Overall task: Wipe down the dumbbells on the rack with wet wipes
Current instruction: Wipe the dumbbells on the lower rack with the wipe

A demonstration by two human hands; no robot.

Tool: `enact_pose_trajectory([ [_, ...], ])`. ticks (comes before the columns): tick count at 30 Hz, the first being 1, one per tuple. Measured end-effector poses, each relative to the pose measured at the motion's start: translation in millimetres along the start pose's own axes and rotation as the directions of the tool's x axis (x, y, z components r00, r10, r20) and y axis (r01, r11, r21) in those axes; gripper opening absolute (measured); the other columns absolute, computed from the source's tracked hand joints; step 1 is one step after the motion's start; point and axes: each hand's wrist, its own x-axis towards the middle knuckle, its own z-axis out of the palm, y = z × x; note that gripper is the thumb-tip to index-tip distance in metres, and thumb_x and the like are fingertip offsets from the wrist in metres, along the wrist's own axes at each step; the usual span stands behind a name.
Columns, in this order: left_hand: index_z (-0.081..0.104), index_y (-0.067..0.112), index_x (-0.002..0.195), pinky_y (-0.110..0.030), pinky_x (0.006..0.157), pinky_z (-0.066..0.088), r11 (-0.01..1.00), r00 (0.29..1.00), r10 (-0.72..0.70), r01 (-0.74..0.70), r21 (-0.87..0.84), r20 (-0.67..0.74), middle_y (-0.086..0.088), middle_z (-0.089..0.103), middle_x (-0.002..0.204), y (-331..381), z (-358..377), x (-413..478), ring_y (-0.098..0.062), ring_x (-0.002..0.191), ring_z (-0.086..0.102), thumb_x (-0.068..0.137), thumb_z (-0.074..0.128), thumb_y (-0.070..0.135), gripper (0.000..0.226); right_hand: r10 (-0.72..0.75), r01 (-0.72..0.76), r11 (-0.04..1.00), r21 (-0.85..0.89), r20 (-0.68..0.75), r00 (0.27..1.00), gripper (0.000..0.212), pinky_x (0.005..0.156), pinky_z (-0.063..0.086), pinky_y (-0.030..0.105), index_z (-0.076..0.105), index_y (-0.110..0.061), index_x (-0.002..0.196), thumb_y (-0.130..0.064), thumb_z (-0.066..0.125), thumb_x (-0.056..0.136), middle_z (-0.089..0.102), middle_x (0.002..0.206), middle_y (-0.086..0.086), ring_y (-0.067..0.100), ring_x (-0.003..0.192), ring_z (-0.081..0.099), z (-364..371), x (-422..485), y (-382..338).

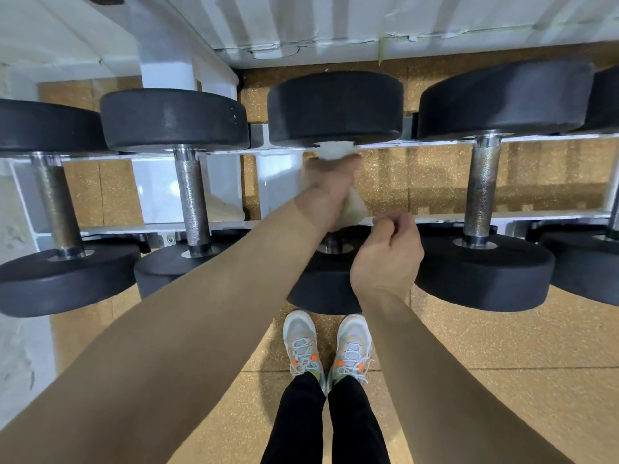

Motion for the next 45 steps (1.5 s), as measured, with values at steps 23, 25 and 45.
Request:
enact_pose_trajectory([
  [23,0.063,0.012,0.067,-0.029,0.07,0.051,1.0,0.999,-0.003,0.004,0.026,-0.038,-0.001,0.064,0.061,3.1,1.5,9.5,-0.021,0.063,0.061,0.079,0.076,0.023,0.021,-0.007,0.009,0.999,-0.036,0.042,0.999,0.033,0.068,0.036,0.03,0.063,-0.014,0.09,-0.031,0.036,0.087,0.065,0.089,0.006,0.021,0.081,0.058,1.9,2.9,5.5],
  [25,0.06,0.012,0.057,-0.029,0.071,0.052,0.998,0.998,0.053,-0.053,0.016,-0.027,0.0,0.06,0.052,8.4,-0.2,16.7,-0.021,0.056,0.058,0.079,0.079,0.024,0.032,-0.008,0.01,0.999,-0.042,0.046,0.999,0.033,0.068,0.036,0.029,0.064,-0.014,0.09,-0.031,0.037,0.087,0.066,0.089,0.006,0.021,0.081,0.058,1.8,4.1,6.4],
  [45,0.061,0.015,0.065,-0.024,0.066,0.047,0.996,0.996,0.073,-0.075,0.043,0.056,0.002,0.062,0.062,14.7,-11.4,-0.4,-0.017,0.063,0.059,0.084,0.077,0.024,0.027,0.008,-0.005,0.998,-0.06,0.052,0.999,0.029,0.06,0.037,0.032,0.06,-0.014,0.081,-0.03,0.036,0.087,0.063,0.084,0.009,0.026,0.075,0.058,-0.5,0.8,2.1],
])
